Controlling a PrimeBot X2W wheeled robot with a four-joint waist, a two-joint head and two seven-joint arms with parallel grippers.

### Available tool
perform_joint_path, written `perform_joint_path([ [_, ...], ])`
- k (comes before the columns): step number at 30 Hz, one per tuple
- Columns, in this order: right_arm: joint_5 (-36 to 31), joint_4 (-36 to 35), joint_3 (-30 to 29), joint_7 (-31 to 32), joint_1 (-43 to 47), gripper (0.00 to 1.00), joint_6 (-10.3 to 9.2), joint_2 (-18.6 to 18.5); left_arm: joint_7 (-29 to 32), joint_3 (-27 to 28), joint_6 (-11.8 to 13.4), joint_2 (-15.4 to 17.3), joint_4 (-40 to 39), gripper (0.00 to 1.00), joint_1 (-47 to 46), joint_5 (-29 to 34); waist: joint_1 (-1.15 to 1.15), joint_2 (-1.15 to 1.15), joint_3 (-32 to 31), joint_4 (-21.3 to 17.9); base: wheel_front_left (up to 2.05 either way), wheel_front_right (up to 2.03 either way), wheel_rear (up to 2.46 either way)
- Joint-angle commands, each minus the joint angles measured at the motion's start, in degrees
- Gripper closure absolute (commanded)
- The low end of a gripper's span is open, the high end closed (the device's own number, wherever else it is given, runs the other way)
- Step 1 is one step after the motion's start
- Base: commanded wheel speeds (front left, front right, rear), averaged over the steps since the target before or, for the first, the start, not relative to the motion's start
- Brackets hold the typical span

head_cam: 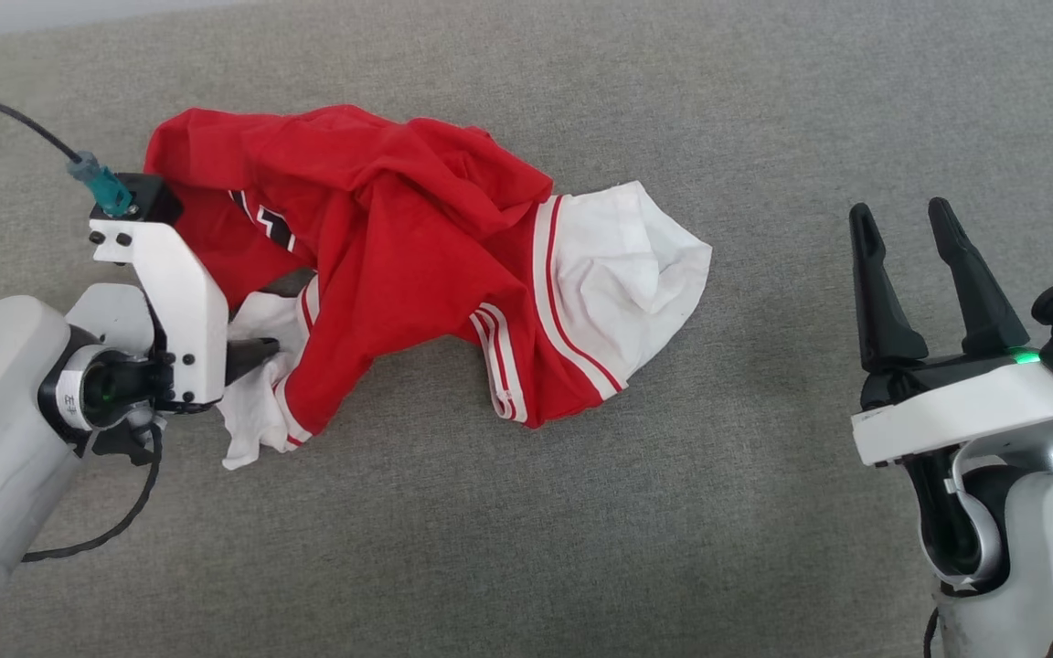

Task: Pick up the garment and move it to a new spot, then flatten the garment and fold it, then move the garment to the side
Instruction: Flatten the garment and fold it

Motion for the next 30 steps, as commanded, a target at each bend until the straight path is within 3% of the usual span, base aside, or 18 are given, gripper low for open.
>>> perform_joint_path([
  [1, -0.38, -0.09, -0.08, 0.10, -0.12, 0.00, 0.00, -0.01, -0.02, -1.31, -0.20, -0.84, 1.92, 1.00, 3.01, -0.47, 0.00, -0.01, -0.24, 0.15, 0.00, 0.00, 0.00],
  [5, -1.02, -0.21, -0.73, 0.46, 0.87, 0.00, 0.00, -0.01, -1.61, -0.68, -2.23, -1.22, 3.11, 1.00, 2.95, -0.85, 0.00, -0.01, -1.49, 1.00, 0.00, 0.00, 0.00],
  [11, -1.60, -0.68, -1.30, 1.44, 2.29, 0.00, 0.00, 0.00, -5.77, 1.93, -2.55, 3.12, -1.62, 1.00, 2.75, 0.02, 0.00, -0.01, -3.64, 2.60, 0.00, 0.00, 0.00],
  [15, -1.81, -1.17, -1.69, 1.97, 3.20, 0.00, 0.00, 0.00, -7.67, 3.06, -0.51, 7.82, -7.48, 1.00, 4.70, 0.62, 0.00, -0.01, -4.76, 3.79, 0.00, 0.00, 0.00],
  [24, -1.92, -1.80, -1.92, 3.02, 4.14, 0.00, 0.00, -0.01, -10.04, 5.93, 7.16, 18.67, -17.25, 1.00, 10.73, -0.39, 0.00, -0.01, -5.68, 5.20, 0.00, 0.00, 0.00],
  [30, -1.87, -1.89, -1.69, 3.50, 3.93, 0.00, 0.00, -0.01, -11.39, 6.20, 9.09, 20.03, -16.80, 1.00, 13.57, -1.06, 0.00, -0.01, -5.45, 5.25, 0.00, 0.00, 0.00],
])
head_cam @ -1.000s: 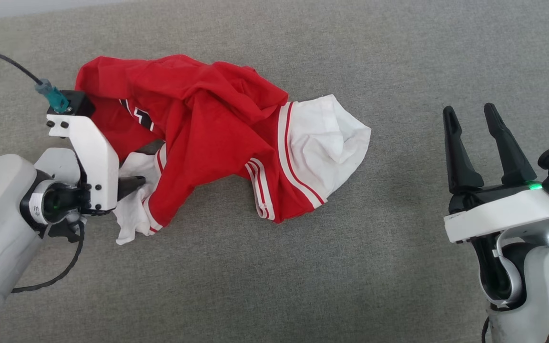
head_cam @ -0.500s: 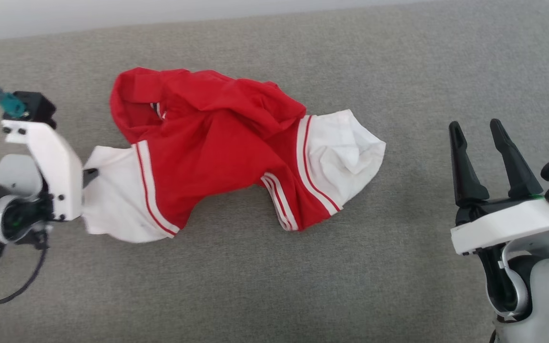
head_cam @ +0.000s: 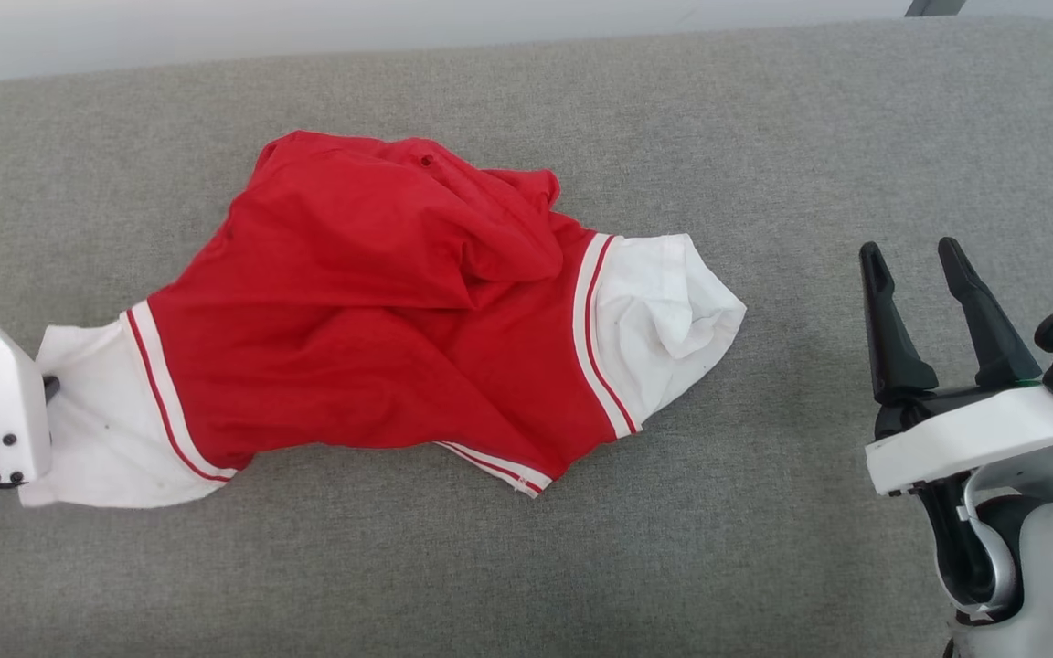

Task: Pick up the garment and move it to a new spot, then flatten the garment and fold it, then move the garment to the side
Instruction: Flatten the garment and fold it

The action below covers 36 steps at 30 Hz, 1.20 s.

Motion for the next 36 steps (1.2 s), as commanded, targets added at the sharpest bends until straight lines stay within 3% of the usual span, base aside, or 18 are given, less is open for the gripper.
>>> perform_joint_path([
  [1, 0.01, -0.22, -0.06, 0.11, 0.29, 0.00, 0.00, -0.01, -0.56, 0.28, 0.38, -0.63, 0.71, 1.00, 0.94, -0.54, 0.00, 0.00, 0.16, 0.00, 0.00, 0.00, 0.00],
  [4, 0.13, -0.28, -0.09, 0.20, -0.09, 0.00, 0.00, -0.01, -1.44, 0.32, -0.13, -2.24, 3.24, 1.00, 1.58, -1.39, 0.00, 0.00, 0.51, 0.00, 0.00, 0.00, 0.00],
  [5, 0.16, -0.27, -0.04, 0.21, -0.23, 0.00, 0.00, -0.01, -1.84, 0.33, -0.42, -2.95, 4.16, 0.83, 1.53, -1.46, 0.00, 0.00, 0.62, -0.02, 0.00, 0.00, 0.00],
  [6, 0.14, -0.25, 0.04, 0.22, -0.31, 0.00, 0.00, -0.01, -2.07, 0.27, -0.88, -3.51, 5.05, 0.52, 1.35, -1.37, 0.00, 0.00, 0.72, -0.02, 0.00, 0.00, 0.00],
  [7, 0.09, -0.23, 0.08, 0.21, -0.41, 0.00, 0.00, -0.01, -2.53, 0.49, -1.13, -4.17, 6.10, 0.00, 1.03, -1.68, 0.00, 0.00, 0.82, -0.02, 0.00, 0.00, 0.00],
  [11, 0.00, -0.13, 0.40, 0.41, -0.80, 0.00, 0.00, -0.01, -2.18, 1.22, -2.33, -5.57, 8.56, 0.00, 0.01, -3.42, 0.00, 0.00, 1.05, -0.13, 0.00, 0.00, 0.00],
  [17, -0.11, -0.21, 0.72, 0.72, -0.98, 0.00, 0.00, -0.01, 2.67, 0.10, -1.59, -4.74, 9.49, 0.00, 0.98, -4.65, 0.00, 0.00, 1.48, -0.16, 0.00, 0.00, 0.00],
  [21, -0.43, -0.78, 0.88, 1.48, -1.15, 0.00, 0.00, 0.00, 2.56, -0.18, -2.03, -5.03, 10.72, 0.00, 1.26, -4.46, 0.00, 0.00, 2.49, 0.03, 0.00, 0.00, 0.00],
  [27, -1.31, -1.67, 1.83, 3.41, -1.41, 0.00, 0.00, -0.01, 1.74, -0.92, -3.73, -7.55, 16.40, 0.00, 1.41, -4.42, 0.00, 0.00, 3.62, 0.24, 0.00, 0.00, 0.00],
  [33, -1.86, -1.58, 3.74, 7.21, -1.42, 0.00, 0.00, -0.46, 2.47, -2.27, -6.72, -12.99, 21.90, 0.01, 2.06, -5.73, 0.00, 0.00, 3.63, 0.76, 0.00, 0.00, 0.00],
  [34, -2.07, -1.38, 4.31, 8.13, -1.69, 0.00, 0.00, -0.95, 2.64, -2.65, -7.68, -13.90, 22.45, 1.00, 2.12, -5.74, 0.00, 0.00, 3.54, 0.95, 0.00, 0.00, 0.00],
  [36, -1.35, -0.48, 5.21, 10.62, -2.36, 0.00, 0.00, -1.45, 2.00, -2.95, -9.36, -15.16, 23.36, 1.00, 1.69, -5.36, 0.00, 0.00, 3.37, 1.34, 0.00, 0.00, 0.00],
])
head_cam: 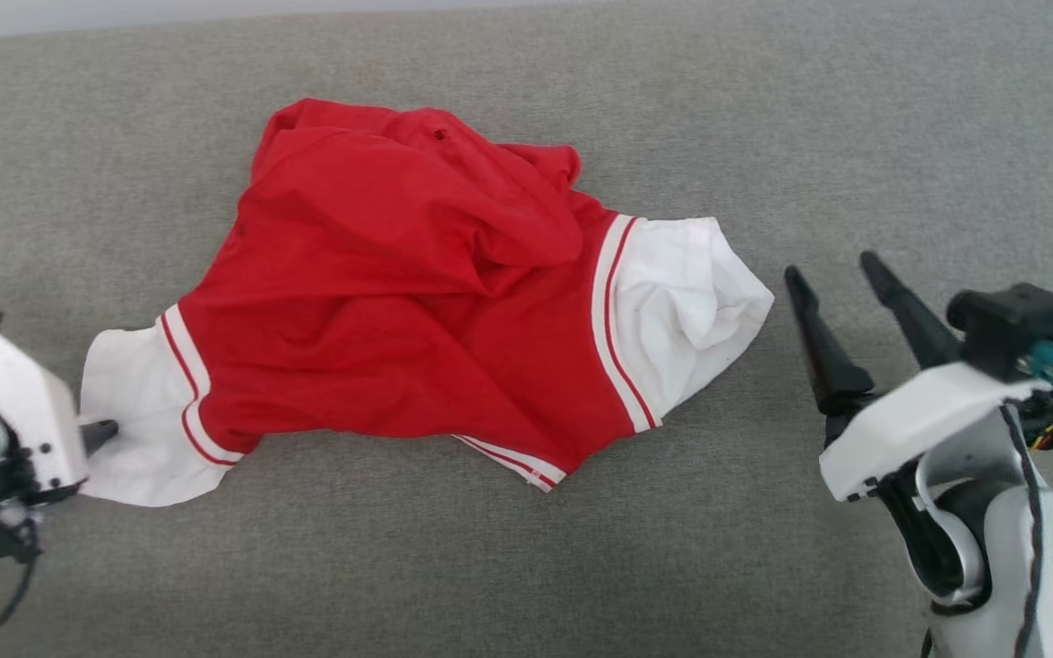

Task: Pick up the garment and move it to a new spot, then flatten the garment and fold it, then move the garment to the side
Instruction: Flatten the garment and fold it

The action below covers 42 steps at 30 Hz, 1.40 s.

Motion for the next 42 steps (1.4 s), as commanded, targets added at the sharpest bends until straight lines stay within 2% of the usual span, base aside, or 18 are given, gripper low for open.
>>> perform_joint_path([
  [1, 0.67, 1.16, 0.07, 2.46, -1.12, 0.00, 0.00, -0.40, 0.65, -2.49, -1.31, -3.57, 1.01, 1.00, 2.05, 0.31, 0.00, -0.01, -0.19, 0.53, 0.00, 0.00, 0.00],
  [10, 2.58, 10.01, 2.33, 18.48, -9.55, 0.00, 0.00, -5.19, 0.25, -3.89, -4.99, -7.94, 3.23, 1.00, -2.37, 2.85, 0.00, -0.01, 0.04, 4.04, 0.00, 0.00, 0.00],
  [16, 2.41, 18.46, 3.62, 26.98, -15.92, 0.00, 0.00, -8.29, -0.65, -4.34, -6.76, -10.83, 3.94, 1.00, -5.06, 3.71, 0.00, -0.01, 1.26, 6.71, 0.00, 0.00, 0.00],
  [19, 3.56, 22.33, 4.43, 30.39, -17.84, 0.00, 0.00, -8.68, -0.97, -4.54, -7.32, -12.06, 4.48, 1.00, -6.04, 3.99, 0.00, -0.01, 2.03, 7.79, 0.00, 0.00, 0.00],
  [23, 5.43, 28.36, 8.23, 36.12, -18.31, 0.00, 0.01, -9.05, -1.68, -4.53, -8.05, -13.59, 5.74, 1.00, -6.64, 4.06, 0.00, -0.01, 2.85, 8.82, 0.00, 0.00, 0.00],
  [26, 7.97, 32.40, 13.58, 42.52, -16.51, 0.00, 0.22, -9.44, -2.06, -4.56, -8.54, -14.57, 7.00, 1.00, -6.73, 3.91, 0.00, -0.01, 3.09, 9.26, 0.00, 0.00, 0.00],
  [27, 9.20, 32.91, 14.73, 43.31, -16.45, 0.76, 0.22, -10.14, -2.14, -4.71, -8.74, -14.92, 7.39, 1.00, -6.80, 4.08, 0.00, -0.01, 3.12, 9.45, 0.00, 0.00, 0.00],
  [28, 10.24, 32.89, 16.06, 43.95, -16.51, 1.00, 0.22, -11.02, -2.21, -4.66, -8.97, -15.16, 7.83, 1.00, -6.86, 3.92, 0.00, -0.01, 3.08, 9.62, 0.00, 0.00, 0.00],
  [31, 14.63, 30.21, 15.88, 42.02, -18.32, 1.00, 0.19, -13.05, -2.01, -4.48, -9.62, -14.78, 8.46, 1.00, -7.94, 3.95, 0.00, -0.01, 2.49, 9.82, 0.00, 0.00, 0.00],
  [35, 20.28, 24.90, 14.85, 41.52, -21.31, 1.00, 0.14, -15.84, 0.06, -4.34, -10.58, -12.67, 6.28, 1.00, -10.60, 4.40, 0.00, -0.01, 0.78, 9.55, 0.00, 0.00, 0.00],
  [37, 22.02, 22.14, 14.29, 41.70, -22.77, 1.00, 0.11, -17.38, 1.13, -4.15, -10.30, -10.71, 4.33, 1.00, -12.40, 4.95, 0.00, -0.01, -0.10, 9.45, 0.00, 0.00, 0.00],
  [42, 25.76, 16.37, 12.12, 43.05, -24.99, 1.00, 0.01, -17.75, 4.19, -3.23, -8.49, -7.32, -2.50, 1.00, -15.91, 5.49, 0.00, -0.01, -2.30, 8.83, 0.00, 0.00, 0.00],
])
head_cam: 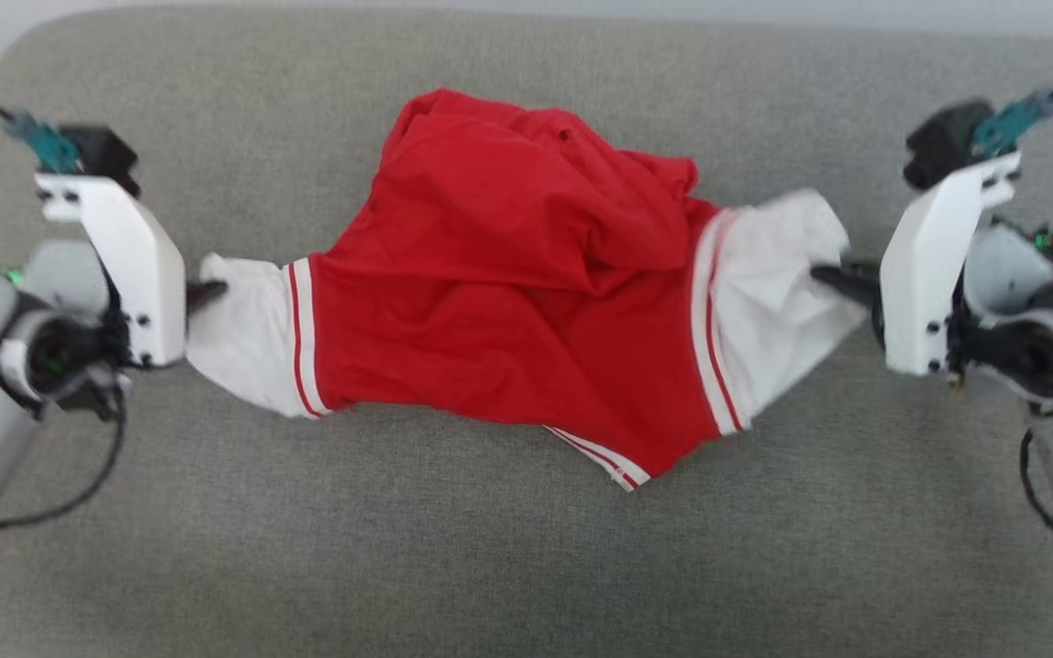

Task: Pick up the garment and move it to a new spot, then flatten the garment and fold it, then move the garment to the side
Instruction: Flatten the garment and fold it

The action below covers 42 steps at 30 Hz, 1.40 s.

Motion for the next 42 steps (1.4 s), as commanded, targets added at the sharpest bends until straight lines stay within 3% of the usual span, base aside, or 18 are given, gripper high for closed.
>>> perform_joint_path([
  [1, 1.04, -1.98, -0.87, 0.56, -1.38, 1.00, 0.01, -0.18, 1.21, 0.05, 0.92, 1.47, -2.84, 1.00, -1.95, 1.06, 0.00, 0.00, -1.36, -0.47, 0.00, 0.00, 0.00],
  [9, 4.65, -6.23, -6.68, 2.81, -5.82, 1.00, 0.01, 1.51, 6.26, 2.41, 4.97, 5.58, -12.37, 1.00, -7.64, 0.63, 0.00, 0.00, -5.97, -1.16, 0.00, 0.00, 0.00],
  [18, 4.08, -5.69, -11.05, 2.05, -11.31, 1.00, 0.01, 3.12, 8.51, 4.39, 7.17, 7.25, -15.88, 1.00, -12.50, 0.84, 0.00, 0.00, -10.47, -1.90, 0.00, 0.00, 0.00],
  [32, 1.44, -0.70, -12.53, -6.76, -19.10, 1.00, 0.01, 3.98, 4.95, 5.77, 3.51, 4.68, -10.13, 1.00, -20.72, 4.14, 0.00, 0.00, -12.84, -2.52, 0.00, 0.00, 0.00],
  [42, -7.71, 8.55, -10.06, -20.40, -27.70, 1.00, 0.01, 6.12, -4.85, 5.29, -0.18, -0.44, -1.97, 1.00, -26.57, 10.29, 0.00, 0.00, -6.54, -3.47, 0.00, 0.00, 0.00],
])
